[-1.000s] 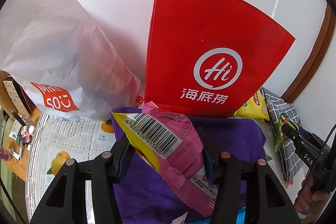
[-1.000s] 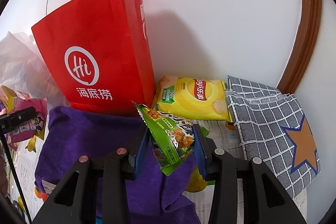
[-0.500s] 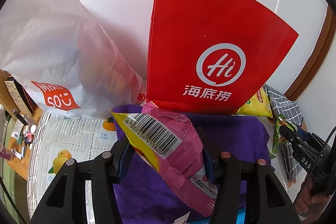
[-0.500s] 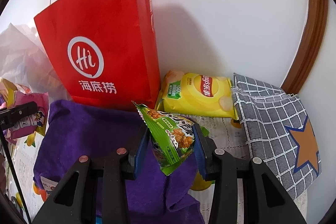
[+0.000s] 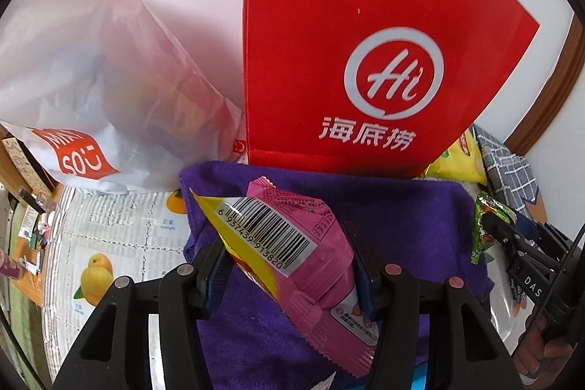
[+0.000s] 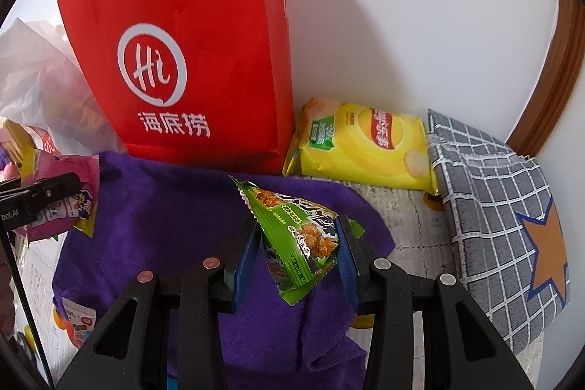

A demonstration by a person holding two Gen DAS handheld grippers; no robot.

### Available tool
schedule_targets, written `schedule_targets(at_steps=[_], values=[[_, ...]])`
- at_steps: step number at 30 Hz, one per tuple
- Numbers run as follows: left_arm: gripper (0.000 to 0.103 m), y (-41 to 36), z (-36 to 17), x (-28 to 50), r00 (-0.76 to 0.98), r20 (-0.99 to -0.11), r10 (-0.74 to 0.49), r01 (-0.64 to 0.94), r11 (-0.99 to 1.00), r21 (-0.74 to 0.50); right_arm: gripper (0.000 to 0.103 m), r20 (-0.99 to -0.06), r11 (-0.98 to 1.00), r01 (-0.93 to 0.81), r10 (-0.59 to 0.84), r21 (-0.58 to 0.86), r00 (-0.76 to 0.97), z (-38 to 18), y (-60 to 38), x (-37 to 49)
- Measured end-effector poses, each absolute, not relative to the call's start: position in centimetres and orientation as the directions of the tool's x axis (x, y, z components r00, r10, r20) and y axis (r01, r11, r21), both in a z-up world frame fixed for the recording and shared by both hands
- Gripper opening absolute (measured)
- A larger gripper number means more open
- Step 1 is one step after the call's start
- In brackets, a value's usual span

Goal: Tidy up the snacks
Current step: 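Lift and carry both held snacks over the purple towel with both grippers, then open the right gripper dropping the green pack on the towel while the left releases the pink bag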

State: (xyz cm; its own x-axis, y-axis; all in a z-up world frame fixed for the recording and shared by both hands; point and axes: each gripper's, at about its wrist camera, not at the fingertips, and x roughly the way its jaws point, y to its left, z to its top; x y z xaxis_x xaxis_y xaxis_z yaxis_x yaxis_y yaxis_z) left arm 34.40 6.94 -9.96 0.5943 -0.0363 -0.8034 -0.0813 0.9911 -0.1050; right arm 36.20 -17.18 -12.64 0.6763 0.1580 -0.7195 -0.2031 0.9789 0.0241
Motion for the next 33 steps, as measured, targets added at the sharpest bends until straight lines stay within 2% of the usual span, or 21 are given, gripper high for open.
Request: schedule_targets(at_steps=[18, 25, 33], values=[[0.054, 6.1, -12.9, 35.8, 0.497, -0.868, -0.008, -0.076, 0.996, -0.052, 0.041, -0.786, 0.971, -0.239, 0.16, 0.016, 0.597, -15.8, -15.3, 37.5], [0.055, 5.8, -13.6, 36.1, 0.473, -0.881, 0.009, -0.075, 0.997, -0.03, 0.041, -0.784, 0.971, -0.241, 0.139, -0.013, 0.605, -15.8, -14.9, 37.4], [0.055, 5.2, -13.8, 36.3, 0.465, -0.885, 0.012, -0.069, 0.997, -0.023, 0.05, -0.764, 0.969, -0.244, 0.125, -0.044, 0.633, -14.6, -14.6, 36.6]])
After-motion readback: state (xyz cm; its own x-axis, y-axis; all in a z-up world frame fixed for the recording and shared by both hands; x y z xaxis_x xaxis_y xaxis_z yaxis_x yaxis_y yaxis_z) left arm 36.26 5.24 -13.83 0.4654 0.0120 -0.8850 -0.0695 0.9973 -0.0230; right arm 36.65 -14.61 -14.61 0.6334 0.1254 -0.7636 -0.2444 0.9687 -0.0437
